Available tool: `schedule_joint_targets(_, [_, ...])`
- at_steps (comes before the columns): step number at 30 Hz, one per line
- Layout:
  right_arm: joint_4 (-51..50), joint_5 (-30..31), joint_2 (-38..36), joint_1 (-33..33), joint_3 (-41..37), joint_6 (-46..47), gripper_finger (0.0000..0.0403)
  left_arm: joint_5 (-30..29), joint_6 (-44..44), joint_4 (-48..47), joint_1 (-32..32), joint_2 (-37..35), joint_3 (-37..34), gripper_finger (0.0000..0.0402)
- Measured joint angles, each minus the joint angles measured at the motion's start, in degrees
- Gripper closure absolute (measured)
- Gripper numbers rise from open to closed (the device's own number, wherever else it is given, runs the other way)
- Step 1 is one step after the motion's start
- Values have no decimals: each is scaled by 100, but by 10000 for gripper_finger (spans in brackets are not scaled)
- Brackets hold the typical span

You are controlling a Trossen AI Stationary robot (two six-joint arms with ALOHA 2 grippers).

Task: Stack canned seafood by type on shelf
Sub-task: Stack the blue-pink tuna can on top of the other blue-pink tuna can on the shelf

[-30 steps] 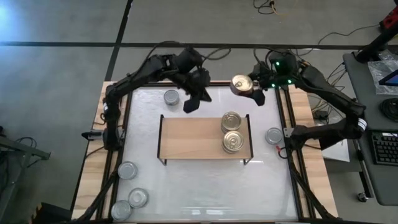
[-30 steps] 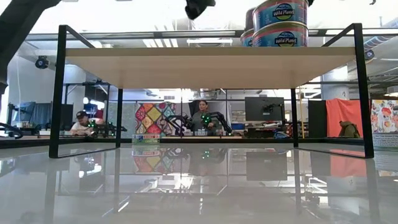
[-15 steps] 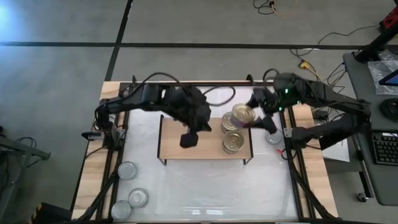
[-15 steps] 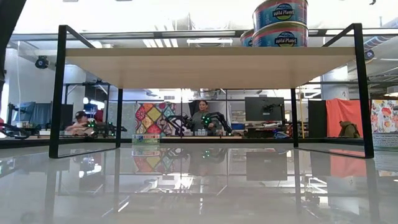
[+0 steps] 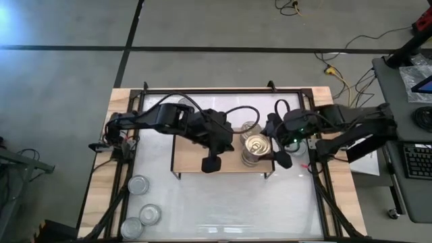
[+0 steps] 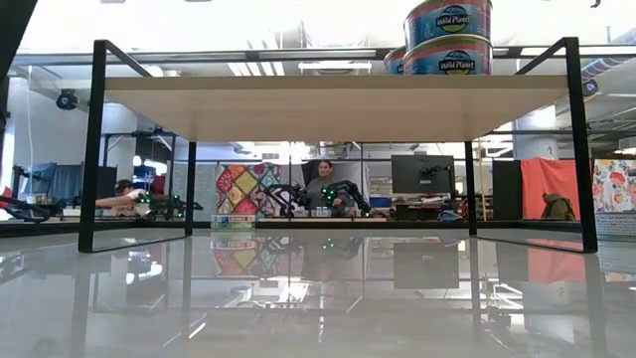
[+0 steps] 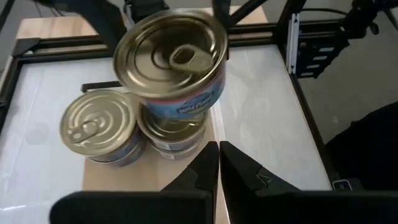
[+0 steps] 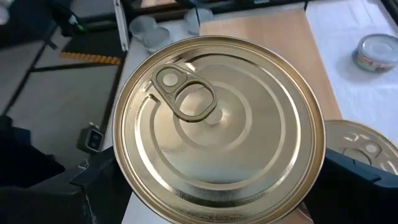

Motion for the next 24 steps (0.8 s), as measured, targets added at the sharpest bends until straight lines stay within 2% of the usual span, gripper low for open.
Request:
schedule_joint_targets(8, [-21,311,40,96,-420,-173,40,2,-26,156,8,10,0,402])
schedule_joint_targets(12, [25,368,59,96,-460,-516,40,6,-97,759,6,10,0,402])
schedule_joint_targets(17, [-35,435,66,95,-550,-899,40,24,-119,1475,55,267,2,401])
schedule_joint_targets(24, [-54,281,69,96,-629,-1070,40,158,-261,1577,232,703,-2,401])
